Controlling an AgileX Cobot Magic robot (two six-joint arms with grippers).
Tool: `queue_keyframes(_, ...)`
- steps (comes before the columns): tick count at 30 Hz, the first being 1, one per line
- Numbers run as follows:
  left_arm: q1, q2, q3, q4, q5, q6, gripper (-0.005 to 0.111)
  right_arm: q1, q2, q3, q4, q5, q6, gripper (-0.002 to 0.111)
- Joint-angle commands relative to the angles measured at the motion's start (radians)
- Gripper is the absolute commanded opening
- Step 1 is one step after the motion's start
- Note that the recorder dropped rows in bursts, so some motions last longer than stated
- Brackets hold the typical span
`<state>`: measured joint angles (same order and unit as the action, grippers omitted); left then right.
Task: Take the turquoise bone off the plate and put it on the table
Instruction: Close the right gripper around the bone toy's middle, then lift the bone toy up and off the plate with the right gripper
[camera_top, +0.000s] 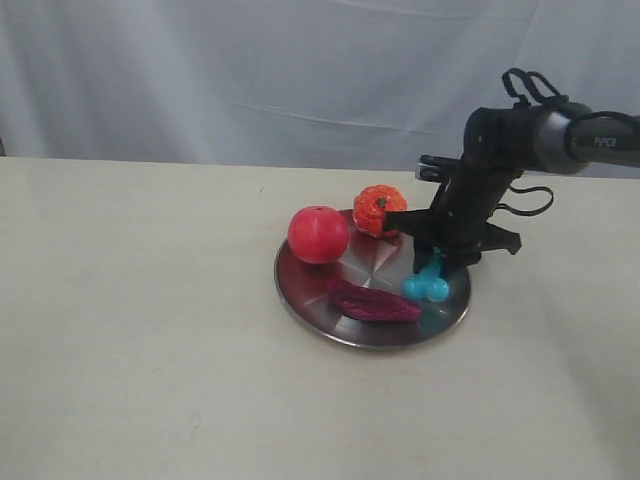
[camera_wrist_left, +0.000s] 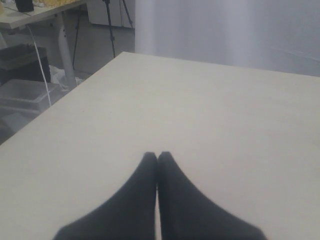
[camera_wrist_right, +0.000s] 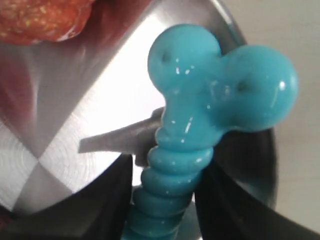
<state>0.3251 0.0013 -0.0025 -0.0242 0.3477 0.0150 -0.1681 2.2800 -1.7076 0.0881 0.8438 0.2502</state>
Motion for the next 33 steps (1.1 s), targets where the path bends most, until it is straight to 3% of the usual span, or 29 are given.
queue_keyframes(1,0.002,-0.001,0.003,-0.001,-0.005,-0.004,0.0,0.003,-0.088,-0.001,-0.004,0.024,-0.035,0.0)
queue_keyframes(8,0.002,-0.001,0.003,-0.001,-0.005,-0.004,0.0,0.001,-0.28,-0.001,-0.027,0.068,-0.068,0.0)
queue_keyframes(18,0.002,-0.001,0.003,-0.001,-0.005,-0.004,0.0,-0.017,-0.624,-0.001,-0.2,0.15,-0.098,0.0)
queue_keyframes(25,0.002,-0.001,0.003,-0.001,-0.005,-0.004,0.0,-0.111,-0.754,-0.001,-0.201,0.244,-0.186,0.0)
queue_keyframes(33,0.002,-0.001,0.003,-0.001,-0.005,-0.004,0.0,-0.217,-0.735,-0.001,-0.111,0.313,-0.295,0.0)
